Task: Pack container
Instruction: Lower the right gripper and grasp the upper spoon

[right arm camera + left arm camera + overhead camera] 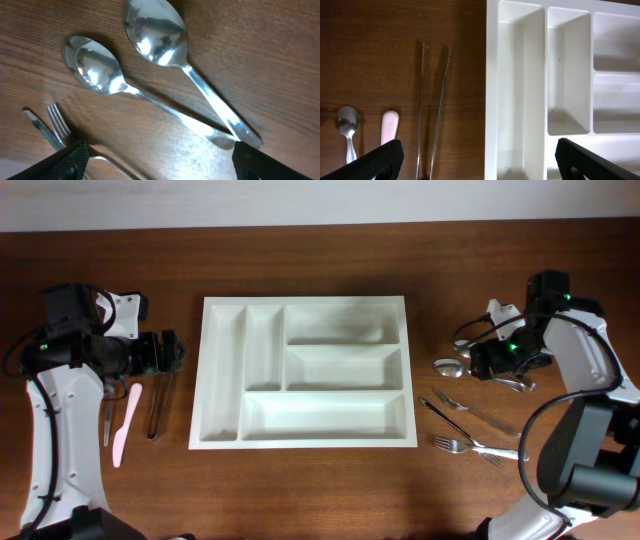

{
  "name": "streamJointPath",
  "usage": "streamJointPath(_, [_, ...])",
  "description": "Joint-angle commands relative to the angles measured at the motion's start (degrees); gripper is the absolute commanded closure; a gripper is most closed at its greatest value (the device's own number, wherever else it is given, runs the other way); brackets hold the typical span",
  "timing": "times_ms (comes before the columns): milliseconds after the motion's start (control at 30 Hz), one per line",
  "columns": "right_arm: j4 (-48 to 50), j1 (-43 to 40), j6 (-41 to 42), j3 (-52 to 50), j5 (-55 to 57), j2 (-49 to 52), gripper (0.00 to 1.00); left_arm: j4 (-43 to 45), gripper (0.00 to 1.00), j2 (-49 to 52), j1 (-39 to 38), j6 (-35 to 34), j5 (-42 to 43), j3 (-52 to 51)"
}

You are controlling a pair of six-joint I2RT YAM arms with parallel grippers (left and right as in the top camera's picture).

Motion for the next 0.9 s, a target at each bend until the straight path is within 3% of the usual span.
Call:
streamJointPath(0, [1.0,0.9,-5.3,0.5,-1.0,1.9,0.10,-0.1,0.01,-0.1,0.3,0.9,1.0,1.0])
streamJointPath(200, [3.3,3.0,-15.5,0.5,-1.2,4.6,0.13,-0.1,0.01,-0.1,0.3,0.9,1.0,1.0])
streamJointPath(300, [5.0,3.7,-18.9,0.5,0.7,6.0,0.20,-0.1,0.01,-0.1,0.3,0.9,1.0,1.0])
streamJointPath(667, [6.7,3.9,-18.4,0.5,1.1,9.1,0.38,-0.1,0.01,-0.1,0.3,0.9,1.0,1.0])
streamJointPath(867, [6.2,4.0,-15.3,0.5,1.0,10.2,0.38,-0.1,0.01,-0.1,0.3,0.9,1.0,1.0])
